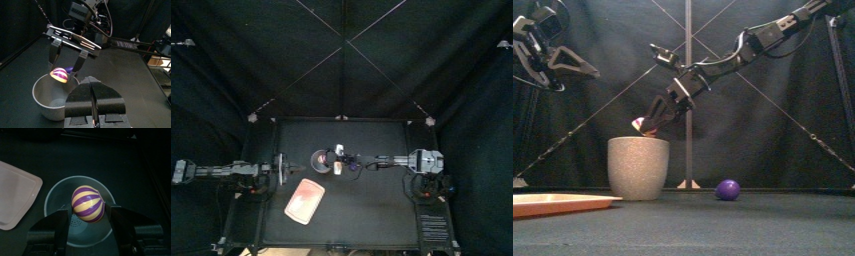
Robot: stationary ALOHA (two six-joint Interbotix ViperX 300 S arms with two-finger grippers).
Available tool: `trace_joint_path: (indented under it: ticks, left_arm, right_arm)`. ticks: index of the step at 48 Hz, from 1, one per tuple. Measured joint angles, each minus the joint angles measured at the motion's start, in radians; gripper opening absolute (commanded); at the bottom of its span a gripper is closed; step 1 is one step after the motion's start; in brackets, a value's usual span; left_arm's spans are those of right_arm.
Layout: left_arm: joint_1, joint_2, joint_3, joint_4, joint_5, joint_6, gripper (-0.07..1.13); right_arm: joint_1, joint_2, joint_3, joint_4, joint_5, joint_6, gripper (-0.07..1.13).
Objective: Pick the onion then place it in the grey bowl
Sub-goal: Drop onion in the grey bowl and return to neutral
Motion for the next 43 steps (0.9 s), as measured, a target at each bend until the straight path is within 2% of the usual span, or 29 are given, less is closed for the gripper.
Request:
trace_joint_path:
  ticks: [12, 30, 36, 43]
  left_arm:
    - [0.002, 0.000, 0.000, 0.000, 0.000, 0.000, 0.05]
    - [0.000, 0.000, 0.000, 0.000, 0.000, 0.000, 0.05]
    - [0.002, 0.002, 0.000, 0.000, 0.000, 0.000, 0.05]
    - [0.005, 0.002, 0.000, 0.000, -0.006, 0.002, 0.05]
  right_arm:
    - [-0.003, 0.008, -0.018, 0.011, 0.000, 0.000, 0.98]
    - [0.003, 0.003, -0.003, 0.014, -0.002, -0.014, 0.99]
    - [0.031, -0.037, 0.054, -0.009, -0.009, -0.002, 0.99]
    - [0.069, -0.118, 0.124, 0.009, -0.046, 0.002, 0.99]
